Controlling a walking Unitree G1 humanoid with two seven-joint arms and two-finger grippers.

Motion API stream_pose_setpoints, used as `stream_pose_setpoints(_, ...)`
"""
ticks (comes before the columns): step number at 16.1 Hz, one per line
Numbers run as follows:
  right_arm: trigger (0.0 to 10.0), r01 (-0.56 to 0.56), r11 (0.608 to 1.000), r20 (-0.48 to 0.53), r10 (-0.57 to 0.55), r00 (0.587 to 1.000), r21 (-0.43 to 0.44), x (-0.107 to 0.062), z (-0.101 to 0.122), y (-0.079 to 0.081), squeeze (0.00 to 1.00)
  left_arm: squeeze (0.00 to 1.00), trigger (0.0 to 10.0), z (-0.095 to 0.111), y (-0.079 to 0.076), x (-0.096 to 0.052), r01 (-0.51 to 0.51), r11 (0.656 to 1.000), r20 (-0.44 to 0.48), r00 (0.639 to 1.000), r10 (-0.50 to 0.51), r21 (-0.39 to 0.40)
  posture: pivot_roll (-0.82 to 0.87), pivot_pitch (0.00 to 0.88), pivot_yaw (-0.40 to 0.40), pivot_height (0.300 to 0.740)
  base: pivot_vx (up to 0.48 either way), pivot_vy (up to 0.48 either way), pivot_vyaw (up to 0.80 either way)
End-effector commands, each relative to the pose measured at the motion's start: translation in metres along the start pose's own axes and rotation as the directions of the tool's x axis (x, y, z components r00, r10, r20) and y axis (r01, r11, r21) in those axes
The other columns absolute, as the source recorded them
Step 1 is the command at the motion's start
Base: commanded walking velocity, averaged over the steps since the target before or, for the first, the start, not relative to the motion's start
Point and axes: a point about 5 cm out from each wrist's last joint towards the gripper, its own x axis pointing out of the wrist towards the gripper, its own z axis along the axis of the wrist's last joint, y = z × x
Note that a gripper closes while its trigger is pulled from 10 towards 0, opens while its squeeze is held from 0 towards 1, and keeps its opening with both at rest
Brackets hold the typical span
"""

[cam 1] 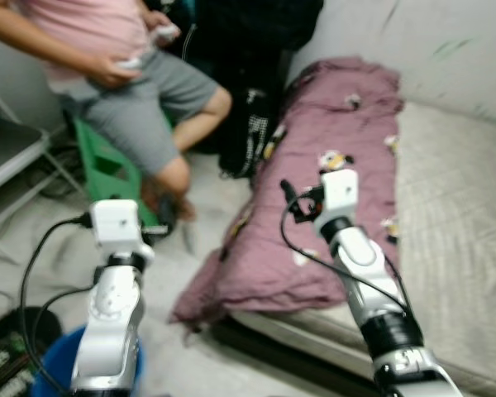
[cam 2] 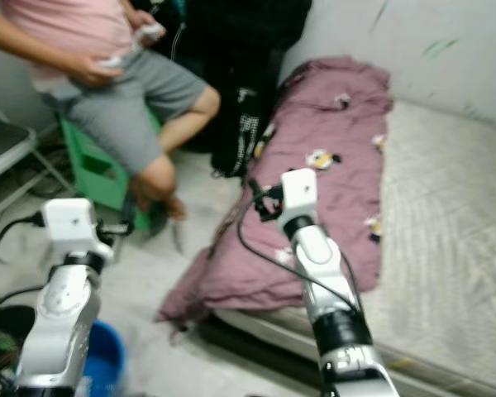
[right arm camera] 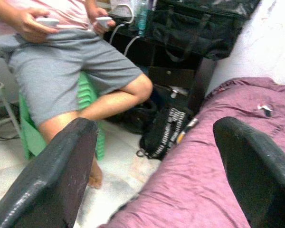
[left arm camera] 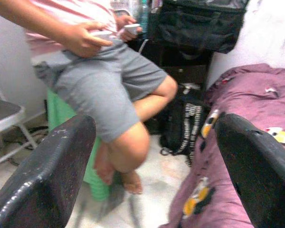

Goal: Clean up the room

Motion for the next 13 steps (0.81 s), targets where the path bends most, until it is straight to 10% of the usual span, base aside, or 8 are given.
stream_pose_setpoints(1, 10.0, 0.003, 1.0, 0.004, -0.003, 1.0, 0.006, 0.0009, 0.0017, 0.0009, 0.0, 0.0, 10.0, 0.0014, 0.0043, -0.0001, -0.014, 1.0, 0.0, 1.0, 0.014, 0.006, -0.02, 0.0, -0.057, 0.74, 0.0, -0.48, 0.0)
stream_pose_setpoints(13, 10.0, 0.0, 1.0, -0.011, 0.0, 1.0, 0.003, 0.0003, -0.0009, 0.0011, 0.0, 0.0, 10.0, 0.0049, 0.0005, 0.0007, 0.019, 1.0, 0.034, 0.999, -0.018, -0.009, -0.02, 0.0, -0.062, 0.74, 0.0, -0.068, -0.48)
